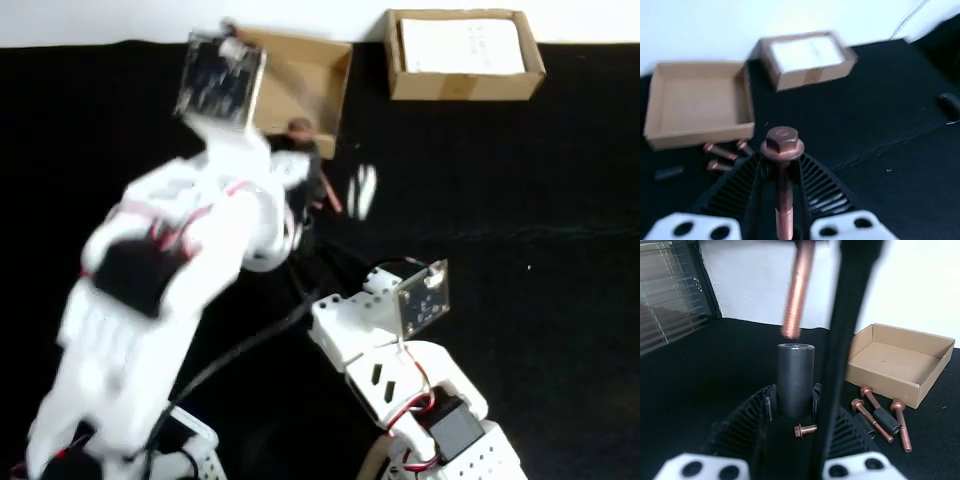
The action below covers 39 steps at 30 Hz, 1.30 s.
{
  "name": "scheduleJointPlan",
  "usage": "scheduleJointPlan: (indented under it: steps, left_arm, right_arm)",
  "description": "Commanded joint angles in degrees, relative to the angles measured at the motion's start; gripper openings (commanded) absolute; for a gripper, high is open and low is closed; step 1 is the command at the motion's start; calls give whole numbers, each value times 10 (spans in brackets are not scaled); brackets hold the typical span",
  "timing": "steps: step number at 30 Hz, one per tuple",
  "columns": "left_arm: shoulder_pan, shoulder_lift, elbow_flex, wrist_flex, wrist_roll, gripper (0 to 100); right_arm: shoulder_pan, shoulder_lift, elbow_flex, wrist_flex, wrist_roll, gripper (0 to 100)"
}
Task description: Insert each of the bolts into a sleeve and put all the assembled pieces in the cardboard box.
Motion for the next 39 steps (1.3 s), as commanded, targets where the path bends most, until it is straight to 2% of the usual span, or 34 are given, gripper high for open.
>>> scheduleJointPlan:
  steps: [1,9,23,32,39]
  left_arm:
    - [-15,7,-2,-8,33,9]
    - [26,7,-7,-8,36,9]
    - [41,12,-158,43,36,9]
    - [52,13,-69,45,35,9]
    - [52,13,-17,-7,36,9]
  right_arm:
    - [0,-12,-3,-15,-4,8]
    - [44,-12,-3,-15,-4,8]
    - [43,-12,15,-15,-4,8]
    - [43,-12,25,-15,-4,8]
    - [43,-12,23,-15,-4,8]
